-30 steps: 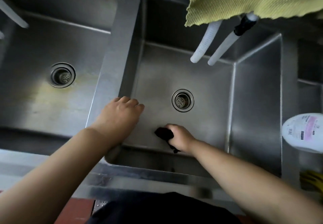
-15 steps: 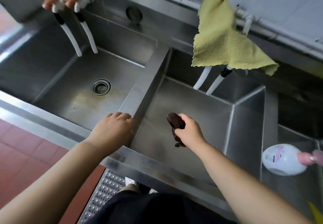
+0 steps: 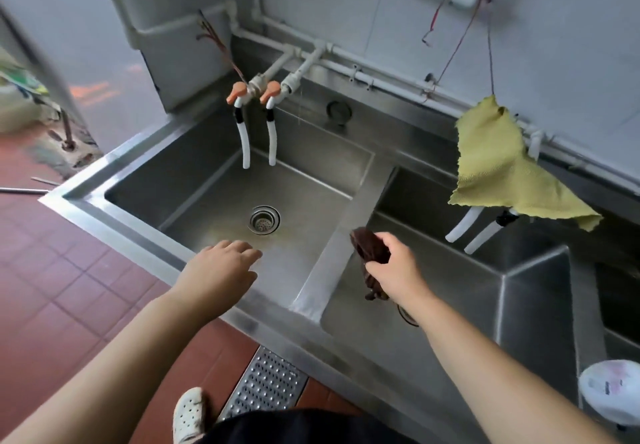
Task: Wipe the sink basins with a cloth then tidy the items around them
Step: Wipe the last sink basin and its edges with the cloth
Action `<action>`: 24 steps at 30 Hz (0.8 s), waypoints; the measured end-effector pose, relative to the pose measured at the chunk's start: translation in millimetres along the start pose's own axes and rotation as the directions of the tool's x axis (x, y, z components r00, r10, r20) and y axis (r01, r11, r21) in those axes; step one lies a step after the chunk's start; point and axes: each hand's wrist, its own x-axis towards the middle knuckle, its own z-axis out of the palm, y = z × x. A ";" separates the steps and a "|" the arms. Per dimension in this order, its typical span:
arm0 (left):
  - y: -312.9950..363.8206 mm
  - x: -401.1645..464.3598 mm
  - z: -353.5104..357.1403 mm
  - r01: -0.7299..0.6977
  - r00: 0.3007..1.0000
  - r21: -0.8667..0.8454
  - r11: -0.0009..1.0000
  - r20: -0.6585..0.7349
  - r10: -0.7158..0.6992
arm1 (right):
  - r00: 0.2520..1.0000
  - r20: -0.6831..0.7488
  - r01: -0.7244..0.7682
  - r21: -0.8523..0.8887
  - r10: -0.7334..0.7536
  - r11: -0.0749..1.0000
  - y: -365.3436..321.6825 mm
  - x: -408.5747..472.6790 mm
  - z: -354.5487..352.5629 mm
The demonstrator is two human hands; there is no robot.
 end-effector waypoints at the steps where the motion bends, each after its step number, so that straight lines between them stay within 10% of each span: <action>1: -18.9 -1.7 -1.4 -0.002 1.000 -0.007 1.000 0.003 0.002 | 1.000 -0.015 0.003 0.009 -0.003 1.000 -10.6 4.9 13.1; 12: -220.6 -9.9 -7.5 -0.045 0.996 0.001 0.999 0.078 0.044 | 0.982 -0.052 -0.165 0.251 0.183 0.954 -122.4 25.1 166.4; 24: -240.5 85.7 26.9 -0.216 0.946 -0.016 0.976 0.242 0.214 | 0.897 -0.082 -0.403 0.246 0.433 0.881 -92.1 91.6 221.9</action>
